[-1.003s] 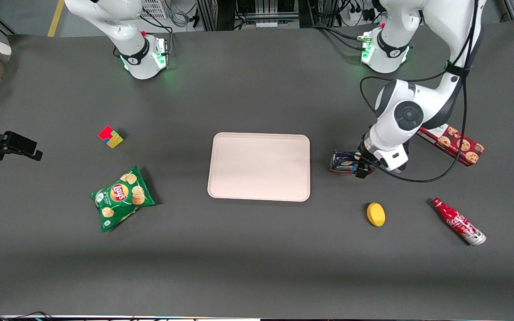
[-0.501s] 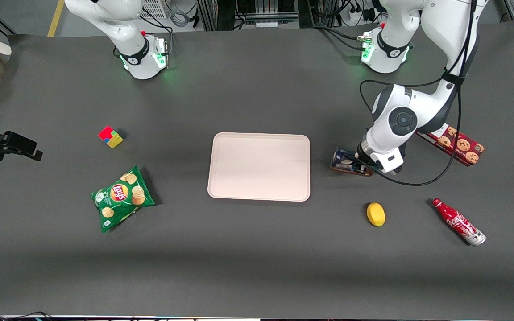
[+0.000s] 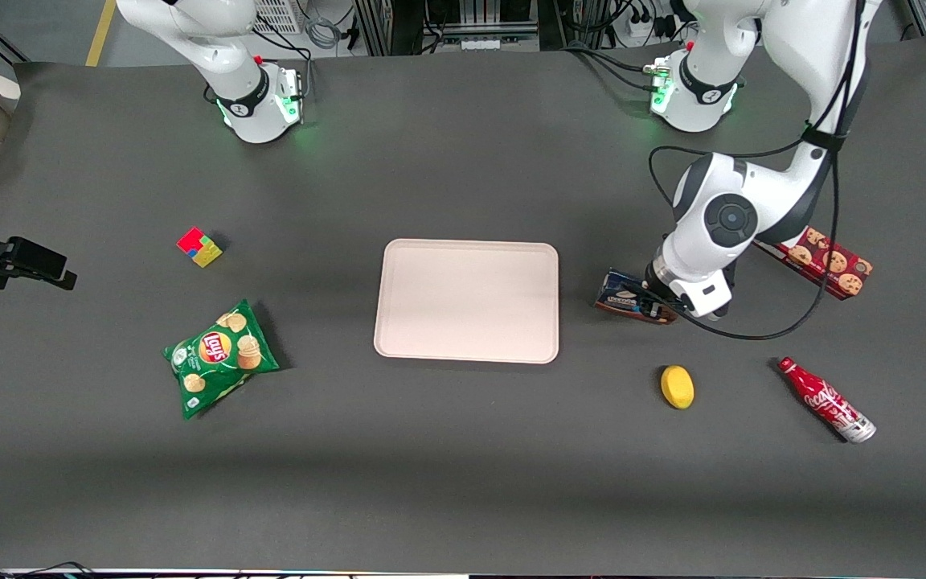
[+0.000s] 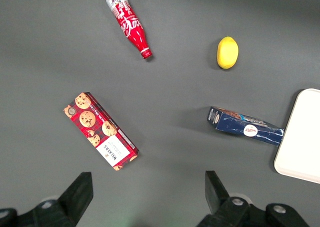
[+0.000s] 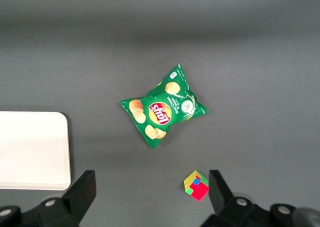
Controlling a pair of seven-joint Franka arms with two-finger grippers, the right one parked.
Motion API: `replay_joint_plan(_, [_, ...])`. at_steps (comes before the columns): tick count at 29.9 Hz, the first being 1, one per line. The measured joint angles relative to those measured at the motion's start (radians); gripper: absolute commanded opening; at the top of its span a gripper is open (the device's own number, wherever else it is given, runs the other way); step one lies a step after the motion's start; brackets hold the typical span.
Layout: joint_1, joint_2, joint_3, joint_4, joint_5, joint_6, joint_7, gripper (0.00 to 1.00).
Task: Place cookie box on tray
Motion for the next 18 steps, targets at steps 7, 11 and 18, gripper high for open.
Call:
replay_joint_plan(7, [-0.001,-0.023,-0.061,0.248,0.001,-0.283,0.152,0.00])
replay_joint_plan(11, [-0.003,-0.023,-0.111,0.357,0.000,-0.408,0.318,0.00])
replay_joint_plan(18, [-0.005,-0.020,-0.210,0.442,-0.011,-0.510,0.601,0.00])
